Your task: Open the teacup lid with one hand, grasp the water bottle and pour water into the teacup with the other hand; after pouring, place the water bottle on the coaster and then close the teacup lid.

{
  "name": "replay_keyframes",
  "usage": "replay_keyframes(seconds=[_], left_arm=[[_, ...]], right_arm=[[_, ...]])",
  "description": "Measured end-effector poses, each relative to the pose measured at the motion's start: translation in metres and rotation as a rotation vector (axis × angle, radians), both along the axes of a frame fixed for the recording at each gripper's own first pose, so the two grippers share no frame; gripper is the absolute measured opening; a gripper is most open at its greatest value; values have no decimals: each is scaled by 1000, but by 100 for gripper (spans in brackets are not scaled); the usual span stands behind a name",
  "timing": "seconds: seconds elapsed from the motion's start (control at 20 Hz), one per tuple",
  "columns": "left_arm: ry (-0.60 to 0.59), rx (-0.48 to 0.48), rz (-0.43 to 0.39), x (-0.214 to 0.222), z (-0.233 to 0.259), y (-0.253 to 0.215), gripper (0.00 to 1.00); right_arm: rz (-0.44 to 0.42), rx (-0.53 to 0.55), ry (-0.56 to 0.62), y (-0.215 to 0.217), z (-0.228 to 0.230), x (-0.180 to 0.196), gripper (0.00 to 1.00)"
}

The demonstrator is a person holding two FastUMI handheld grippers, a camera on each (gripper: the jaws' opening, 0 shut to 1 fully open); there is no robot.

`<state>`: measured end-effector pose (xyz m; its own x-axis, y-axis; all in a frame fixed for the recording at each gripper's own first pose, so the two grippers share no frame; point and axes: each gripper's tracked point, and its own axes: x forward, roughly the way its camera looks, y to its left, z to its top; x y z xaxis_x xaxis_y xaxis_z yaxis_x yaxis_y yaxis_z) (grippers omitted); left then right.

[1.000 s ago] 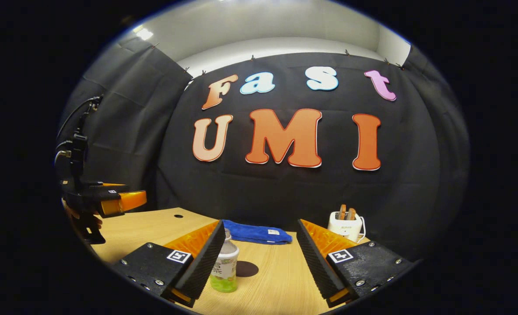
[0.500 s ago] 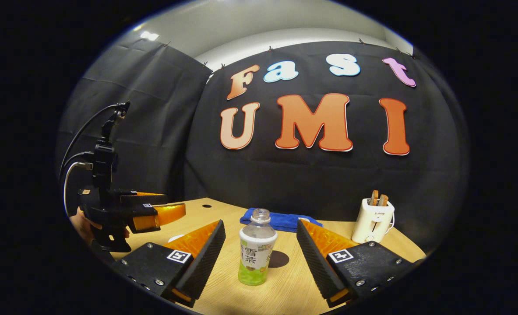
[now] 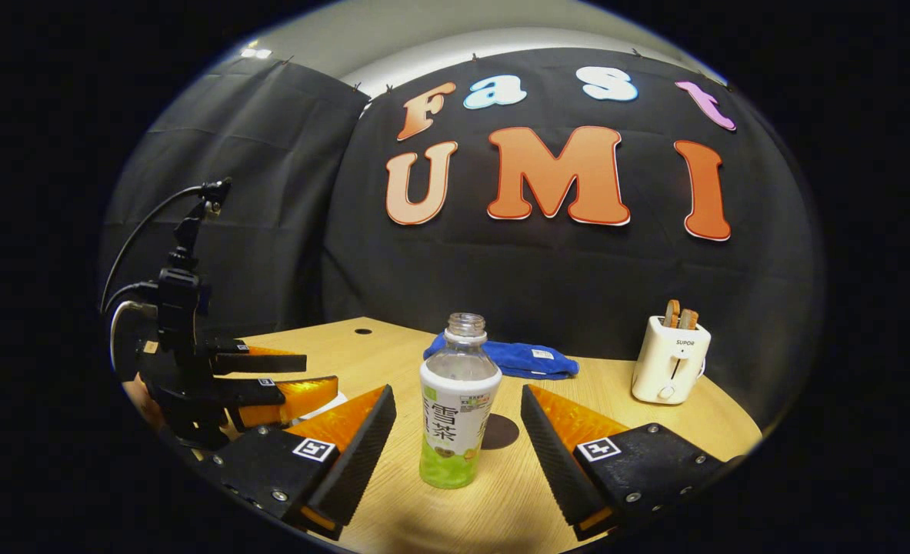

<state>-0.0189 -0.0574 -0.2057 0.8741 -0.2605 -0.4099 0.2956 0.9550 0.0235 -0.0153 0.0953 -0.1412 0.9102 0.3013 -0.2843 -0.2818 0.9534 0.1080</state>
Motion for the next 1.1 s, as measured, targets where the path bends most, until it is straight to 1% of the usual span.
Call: replay_keyframes(seconds=[0.05,0.2,0.3,0.4,0.45,0.55,0.6,0.65,0.8,0.85,0.9,0.95,1.1], left_arm=[[11,6,5,2,-6,1,84],[36,20,21,7,-17,7,79],[45,40,36,9,-21,11,67],[37,37,39,11,-20,10,58],[40,46,40,10,-23,10,58],[28,55,37,11,-21,8,49],[16,53,45,8,-18,10,49],[18,51,44,12,-20,8,34],[1,18,58,14,-18,8,34],[-2,9,57,16,-15,8,28],[-8,11,58,16,-14,8,25],[-25,9,58,18,-8,8,28],[-69,6,62,21,8,9,28]], right_arm=[[0,2,3,0,-1,1,98],[-6,0,12,-1,-6,4,98],[-9,2,19,-1,-10,7,98],[-11,9,28,-2,-14,9,98],[-12,12,32,-2,-15,10,98],[-12,18,38,0,-17,10,99],[-12,19,41,0,-18,10,99],[-12,18,43,0,-19,10,99],[-10,14,47,0,-21,11,98],[-9,12,49,0,-22,12,98],[-9,10,52,1,-24,12,98],[-8,9,55,2,-25,13,98],[-8,8,69,4,-31,14,98]])
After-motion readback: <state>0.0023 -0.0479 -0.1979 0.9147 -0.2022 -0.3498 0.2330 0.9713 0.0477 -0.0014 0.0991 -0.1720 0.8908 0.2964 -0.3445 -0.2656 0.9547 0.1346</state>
